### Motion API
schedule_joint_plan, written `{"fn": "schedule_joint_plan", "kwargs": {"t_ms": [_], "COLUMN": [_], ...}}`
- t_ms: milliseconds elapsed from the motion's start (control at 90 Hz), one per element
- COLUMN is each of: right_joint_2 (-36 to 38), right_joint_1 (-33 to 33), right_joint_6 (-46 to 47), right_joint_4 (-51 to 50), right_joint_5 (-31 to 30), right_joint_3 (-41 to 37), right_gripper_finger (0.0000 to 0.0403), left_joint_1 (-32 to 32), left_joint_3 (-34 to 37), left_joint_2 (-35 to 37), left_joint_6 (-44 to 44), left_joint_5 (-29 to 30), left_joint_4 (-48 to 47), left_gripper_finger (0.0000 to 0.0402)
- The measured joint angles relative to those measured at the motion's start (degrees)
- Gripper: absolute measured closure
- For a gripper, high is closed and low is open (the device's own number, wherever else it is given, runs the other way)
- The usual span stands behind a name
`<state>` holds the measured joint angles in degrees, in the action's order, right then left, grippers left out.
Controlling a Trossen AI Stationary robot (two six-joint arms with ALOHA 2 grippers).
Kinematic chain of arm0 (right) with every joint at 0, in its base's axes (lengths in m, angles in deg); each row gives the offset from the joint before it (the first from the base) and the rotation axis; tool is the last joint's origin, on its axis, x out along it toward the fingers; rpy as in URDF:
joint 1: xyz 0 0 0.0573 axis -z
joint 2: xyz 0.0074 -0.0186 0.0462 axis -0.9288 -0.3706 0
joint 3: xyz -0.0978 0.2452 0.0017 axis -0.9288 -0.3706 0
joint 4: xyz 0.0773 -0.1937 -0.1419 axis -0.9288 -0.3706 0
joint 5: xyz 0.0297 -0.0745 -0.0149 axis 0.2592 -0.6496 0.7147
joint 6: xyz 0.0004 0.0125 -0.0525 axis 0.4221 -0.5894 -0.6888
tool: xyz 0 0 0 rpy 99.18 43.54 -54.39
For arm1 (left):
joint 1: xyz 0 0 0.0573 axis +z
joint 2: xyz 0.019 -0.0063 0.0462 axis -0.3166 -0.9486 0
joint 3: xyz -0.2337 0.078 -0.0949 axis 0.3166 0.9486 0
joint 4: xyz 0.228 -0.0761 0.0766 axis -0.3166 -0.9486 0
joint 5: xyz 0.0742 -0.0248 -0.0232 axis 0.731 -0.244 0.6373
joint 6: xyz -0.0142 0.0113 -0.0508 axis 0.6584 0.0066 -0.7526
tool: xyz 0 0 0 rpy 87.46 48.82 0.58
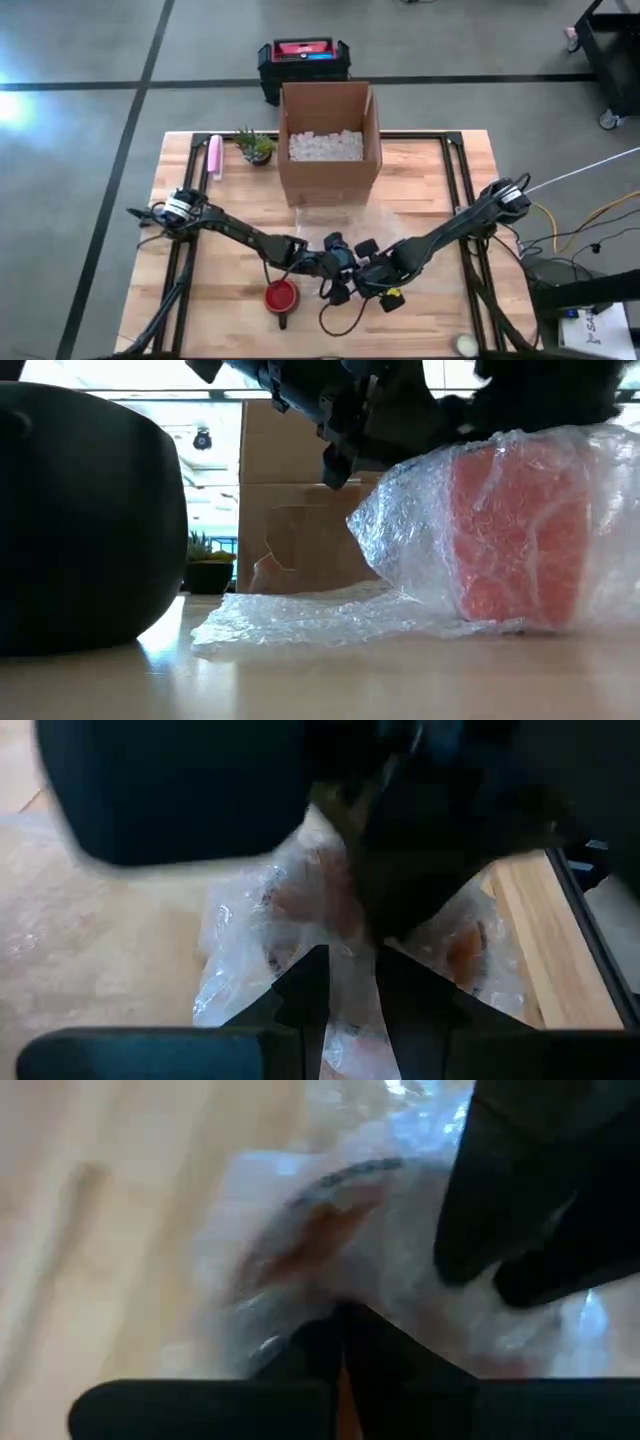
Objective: Wrap mug
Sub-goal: Wrap the orange mug with the bubble wrap on top
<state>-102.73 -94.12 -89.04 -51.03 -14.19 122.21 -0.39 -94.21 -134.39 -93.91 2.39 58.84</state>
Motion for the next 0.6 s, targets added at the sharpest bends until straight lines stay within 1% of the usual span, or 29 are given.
{"fn": "schedule_joint_plan", "kwargs": {"t_ms": [133,200,300,367,444,511,600], "right_joint_2": [0.0,0.8,3.7,6.0,7.5,7.5,6.8], "right_joint_1": [0.0,-0.2,-0.5,-0.4,-0.4,-0.5,-0.7], "right_joint_6": [-1.2,-1.2,-0.9,0.1,1.7,2.0,2.1], "right_joint_4": [-1.3,-4.0,-8.1,-8.6,-6.5,-2.2,0.4], "right_joint_5": [-0.3,-0.3,0.1,0.1,0.0,-0.4,-0.5], "right_joint_3": [0.9,2.1,4.3,5.2,4.8,4.3,3.3], "right_gripper_finger": [0.0401,0.0401,0.0401,0.0401,0.0401,0.0400,0.0400], "left_joint_1": [0.0,0.0,-0.1,-0.1,-0.1,-0.1,-0.1], "left_joint_3": [0.0,0.0,0.0,0.0,0.0,0.0,0.0], "left_joint_2": [0.0,0.0,0.0,0.0,0.0,0.2,0.7], "left_joint_6": [0.1,0.1,0.3,0.4,0.4,0.3,0.3], "left_joint_5": [0.0,0.2,0.2,0.2,0.2,0.0,0.0], "left_joint_4": [0.0,0.0,-0.2,-0.2,-0.1,-0.1,-0.5], "left_gripper_finger": [0.0326,0.0326,0.0326,0.0326,0.0326,0.0326,0.0326]}}
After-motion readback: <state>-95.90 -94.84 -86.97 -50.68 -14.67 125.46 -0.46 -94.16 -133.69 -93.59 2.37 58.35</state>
